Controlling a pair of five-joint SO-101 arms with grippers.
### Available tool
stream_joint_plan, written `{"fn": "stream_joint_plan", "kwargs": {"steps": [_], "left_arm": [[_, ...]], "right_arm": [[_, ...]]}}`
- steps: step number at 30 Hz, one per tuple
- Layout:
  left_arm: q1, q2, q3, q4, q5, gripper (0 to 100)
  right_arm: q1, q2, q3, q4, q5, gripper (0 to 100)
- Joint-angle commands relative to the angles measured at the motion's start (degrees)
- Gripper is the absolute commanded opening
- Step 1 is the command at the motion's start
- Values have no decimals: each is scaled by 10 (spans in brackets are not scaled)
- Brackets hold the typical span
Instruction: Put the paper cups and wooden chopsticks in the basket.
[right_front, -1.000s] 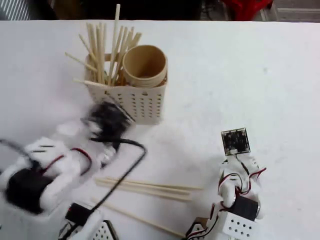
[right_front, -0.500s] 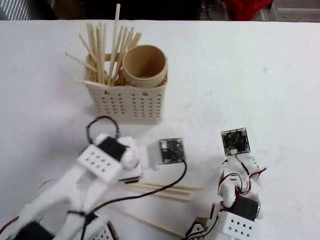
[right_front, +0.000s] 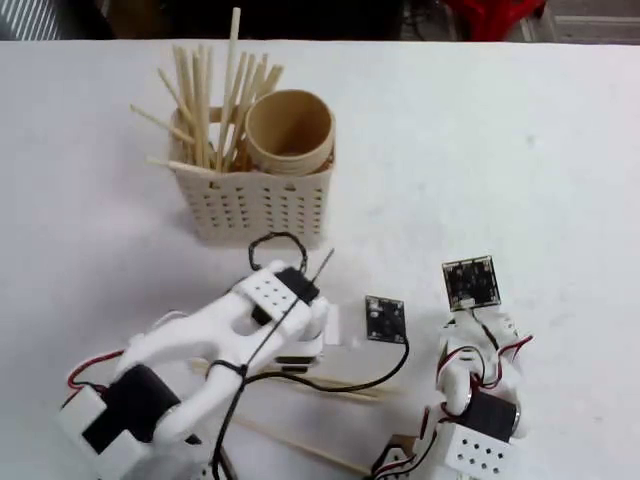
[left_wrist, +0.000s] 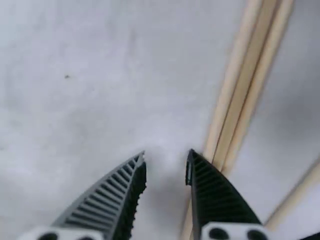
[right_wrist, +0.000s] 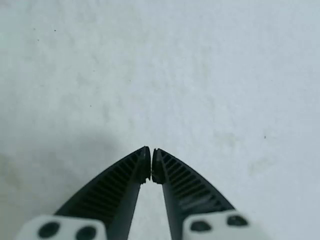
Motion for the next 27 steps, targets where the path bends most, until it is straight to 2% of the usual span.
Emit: {"fn": "stream_joint_plan", "kwargs": {"steps": [1,5,11,18,23,27], "left_arm": [[7,4,-12,-6,23,146],[-6,-10,-24,17,39,118],[-2,-121,-27,118,34,103],[-7,-148,64,61,33,164],[-19,-87,50,40,33,164],[-74,-9,-6,38,33,156]], "right_arm": [[4,-5,4,1,2,25],[4,-5,4,1,2,25],[4,-5,4,1,2,25],[4,-5,4,1,2,25],[4,-5,4,1,2,25],[4,-5,4,1,2,25]]}}
